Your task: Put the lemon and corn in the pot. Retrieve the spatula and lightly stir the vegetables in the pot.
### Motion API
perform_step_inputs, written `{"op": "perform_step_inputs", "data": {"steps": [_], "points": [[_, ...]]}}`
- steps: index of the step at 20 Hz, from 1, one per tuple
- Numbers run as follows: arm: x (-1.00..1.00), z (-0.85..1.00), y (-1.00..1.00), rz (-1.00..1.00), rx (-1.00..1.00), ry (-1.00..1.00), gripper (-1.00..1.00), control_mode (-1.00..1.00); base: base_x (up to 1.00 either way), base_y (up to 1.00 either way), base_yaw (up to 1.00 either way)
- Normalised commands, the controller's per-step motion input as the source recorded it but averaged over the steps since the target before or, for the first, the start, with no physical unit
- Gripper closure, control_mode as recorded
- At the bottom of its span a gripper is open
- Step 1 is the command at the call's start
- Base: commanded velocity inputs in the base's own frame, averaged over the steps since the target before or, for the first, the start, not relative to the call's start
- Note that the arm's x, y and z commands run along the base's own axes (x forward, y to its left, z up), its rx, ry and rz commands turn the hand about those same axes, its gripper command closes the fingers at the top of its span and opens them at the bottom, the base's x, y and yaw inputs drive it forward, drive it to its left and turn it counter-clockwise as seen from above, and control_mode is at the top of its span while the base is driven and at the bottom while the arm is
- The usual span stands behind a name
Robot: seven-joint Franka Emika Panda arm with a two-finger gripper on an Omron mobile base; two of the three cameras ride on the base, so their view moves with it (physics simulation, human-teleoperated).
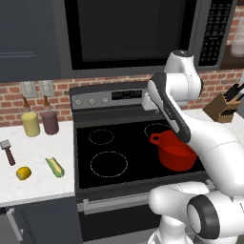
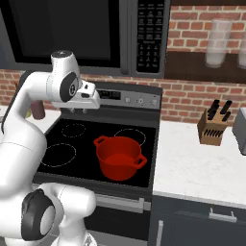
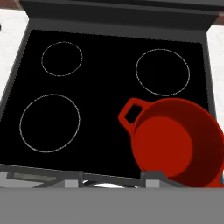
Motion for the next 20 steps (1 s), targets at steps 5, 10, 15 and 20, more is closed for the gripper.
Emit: {"op": "perform_step_inputs", "data": {"steps": [5,10,15,20], "points": [[0.00,0.00,0.00,0.00,0.00,0.00,-1.00,1.00,0.00,0.00,0.00],[0.00,0.00,0.00,0.00,0.00,0.00,-1.00,1.00,0.00,0.30,0.00],[0.00,0.00,0.00,0.00,0.00,0.00,-1.00,1.00,0.02,0.90,0.00],[0.00,0.00,0.00,0.00,0.00,0.00,-1.00,1.00,0.02,0.96,0.00]]}}
